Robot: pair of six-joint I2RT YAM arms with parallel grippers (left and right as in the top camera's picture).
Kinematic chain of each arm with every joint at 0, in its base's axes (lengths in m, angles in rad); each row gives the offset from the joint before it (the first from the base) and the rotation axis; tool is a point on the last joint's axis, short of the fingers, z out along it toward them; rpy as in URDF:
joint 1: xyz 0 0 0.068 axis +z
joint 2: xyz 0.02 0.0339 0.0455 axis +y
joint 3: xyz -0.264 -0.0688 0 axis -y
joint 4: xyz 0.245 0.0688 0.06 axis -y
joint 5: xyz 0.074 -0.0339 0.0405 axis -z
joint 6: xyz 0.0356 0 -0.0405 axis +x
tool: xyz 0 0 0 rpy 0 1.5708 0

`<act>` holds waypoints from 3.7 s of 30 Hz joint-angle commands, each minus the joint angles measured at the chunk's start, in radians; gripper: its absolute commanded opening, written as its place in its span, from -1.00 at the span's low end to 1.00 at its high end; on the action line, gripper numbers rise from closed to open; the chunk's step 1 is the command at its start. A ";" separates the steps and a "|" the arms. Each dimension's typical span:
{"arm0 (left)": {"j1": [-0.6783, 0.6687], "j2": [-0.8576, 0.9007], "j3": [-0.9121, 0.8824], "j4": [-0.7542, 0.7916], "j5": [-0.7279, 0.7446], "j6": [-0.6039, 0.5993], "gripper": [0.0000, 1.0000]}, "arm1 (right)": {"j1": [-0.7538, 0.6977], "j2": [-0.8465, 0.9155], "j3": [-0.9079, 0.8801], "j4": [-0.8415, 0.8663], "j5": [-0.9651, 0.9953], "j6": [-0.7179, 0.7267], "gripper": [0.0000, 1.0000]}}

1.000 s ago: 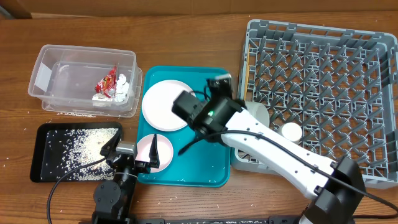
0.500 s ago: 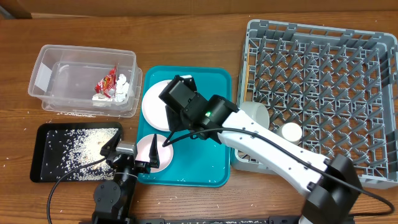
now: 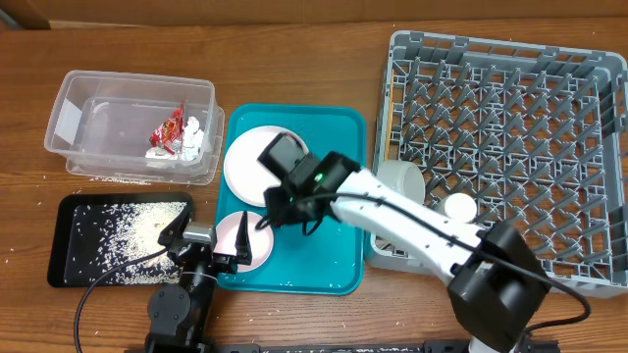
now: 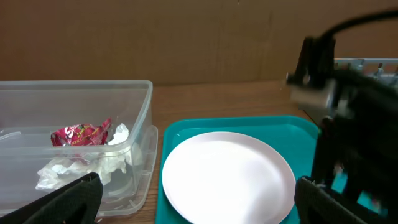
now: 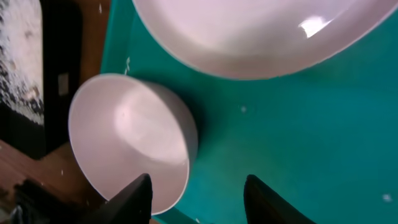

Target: Sort waste into correct bins and load items into the dishwasher

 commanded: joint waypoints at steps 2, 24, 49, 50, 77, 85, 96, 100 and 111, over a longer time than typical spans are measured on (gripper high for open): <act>0.011 -0.005 -0.004 -0.002 -0.003 -0.018 1.00 | 0.035 0.084 -0.078 0.068 -0.058 0.079 -0.14; 0.011 -0.005 -0.004 -0.002 -0.003 -0.018 1.00 | -0.027 -0.218 0.067 -0.197 0.799 0.081 -0.92; 0.011 -0.005 -0.004 -0.002 -0.003 -0.018 1.00 | -0.477 -0.048 0.089 0.117 1.537 -0.648 -0.92; 0.011 -0.005 -0.004 -0.002 -0.003 -0.018 1.00 | -0.477 -0.043 0.089 0.116 1.527 -0.648 -0.92; 0.011 -0.005 -0.004 -0.002 -0.003 -0.018 1.00 | -0.309 0.097 0.089 -0.122 1.415 -0.549 -0.58; 0.011 -0.005 -0.004 -0.002 -0.003 -0.018 1.00 | -0.248 0.080 0.092 -0.174 1.373 -0.500 0.05; 0.011 -0.005 -0.004 -0.002 -0.003 -0.018 1.00 | -0.231 -0.037 0.231 -0.227 0.994 -0.436 0.18; 0.011 -0.005 -0.004 -0.002 -0.003 -0.018 1.00 | -0.219 -0.068 0.316 -0.253 0.690 -0.412 0.18; 0.011 -0.005 -0.004 -0.002 -0.003 -0.018 1.00 | -0.203 -0.019 0.217 -0.175 -0.052 -0.164 0.02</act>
